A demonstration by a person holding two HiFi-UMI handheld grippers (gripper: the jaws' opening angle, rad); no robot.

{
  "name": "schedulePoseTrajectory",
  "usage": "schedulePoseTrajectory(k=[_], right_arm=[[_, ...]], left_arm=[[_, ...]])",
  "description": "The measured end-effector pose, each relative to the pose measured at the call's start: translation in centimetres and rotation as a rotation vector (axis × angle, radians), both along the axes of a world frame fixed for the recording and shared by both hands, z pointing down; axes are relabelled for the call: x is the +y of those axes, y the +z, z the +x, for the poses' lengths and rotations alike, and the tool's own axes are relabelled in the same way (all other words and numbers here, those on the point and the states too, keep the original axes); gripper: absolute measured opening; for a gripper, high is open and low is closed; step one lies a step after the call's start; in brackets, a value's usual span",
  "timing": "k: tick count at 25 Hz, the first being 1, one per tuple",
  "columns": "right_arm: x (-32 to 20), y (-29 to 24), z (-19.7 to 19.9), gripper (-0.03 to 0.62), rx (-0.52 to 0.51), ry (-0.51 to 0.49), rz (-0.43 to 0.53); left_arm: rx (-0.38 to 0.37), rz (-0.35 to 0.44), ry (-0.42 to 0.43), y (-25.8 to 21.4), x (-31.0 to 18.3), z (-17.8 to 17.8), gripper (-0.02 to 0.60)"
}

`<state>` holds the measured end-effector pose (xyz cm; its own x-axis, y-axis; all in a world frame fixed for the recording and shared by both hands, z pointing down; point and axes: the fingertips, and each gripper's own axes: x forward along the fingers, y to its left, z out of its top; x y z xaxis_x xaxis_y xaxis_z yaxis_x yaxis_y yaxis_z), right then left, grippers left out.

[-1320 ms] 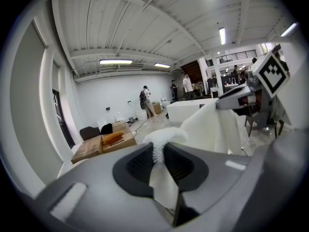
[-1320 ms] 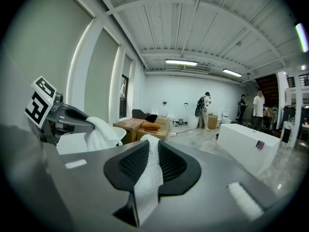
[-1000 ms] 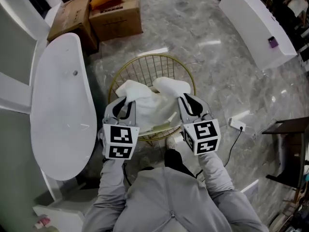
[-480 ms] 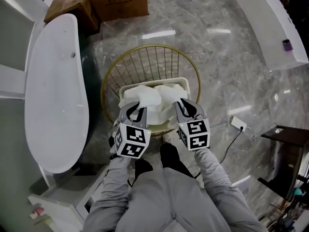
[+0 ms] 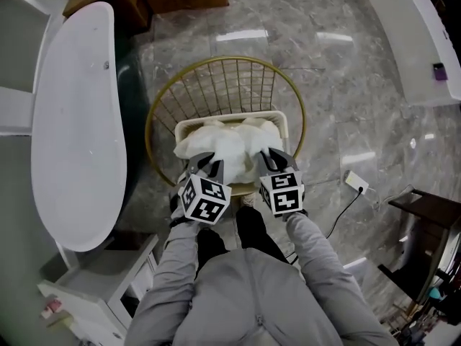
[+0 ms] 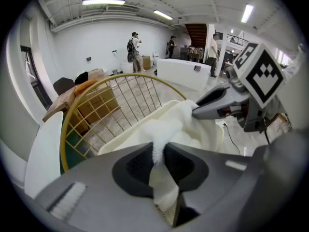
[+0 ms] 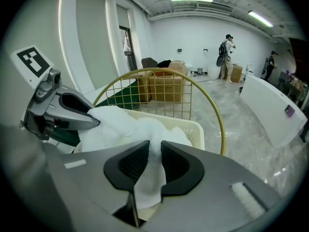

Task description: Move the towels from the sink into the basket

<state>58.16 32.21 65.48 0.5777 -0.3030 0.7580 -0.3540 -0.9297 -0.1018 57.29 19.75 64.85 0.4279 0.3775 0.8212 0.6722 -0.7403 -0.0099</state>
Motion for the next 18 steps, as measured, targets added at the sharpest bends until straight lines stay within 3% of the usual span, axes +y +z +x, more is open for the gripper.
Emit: schedulePoseTrajectory(k=[7, 11, 18], right_arm=[[-0.4, 4.3, -1.2, 0.063, -0.137, -0.035, -0.015], [-0.7, 5.0, -1.5, 0.063, -0.153, -0.047, -0.014], [-0.6, 4.7, -1.7, 0.071, -0.166, -0.036, 0.008]], left_arm=[[-0.087, -0.001, -0.011, 3.1, 0.5, -0.6, 0.120], [-0.129, -0.014, -0.002, 4.2, 0.7, -0.9, 0.121], [-0.129, -0.031, -0.005, 3.8, 0.6, -0.9, 0.121]])
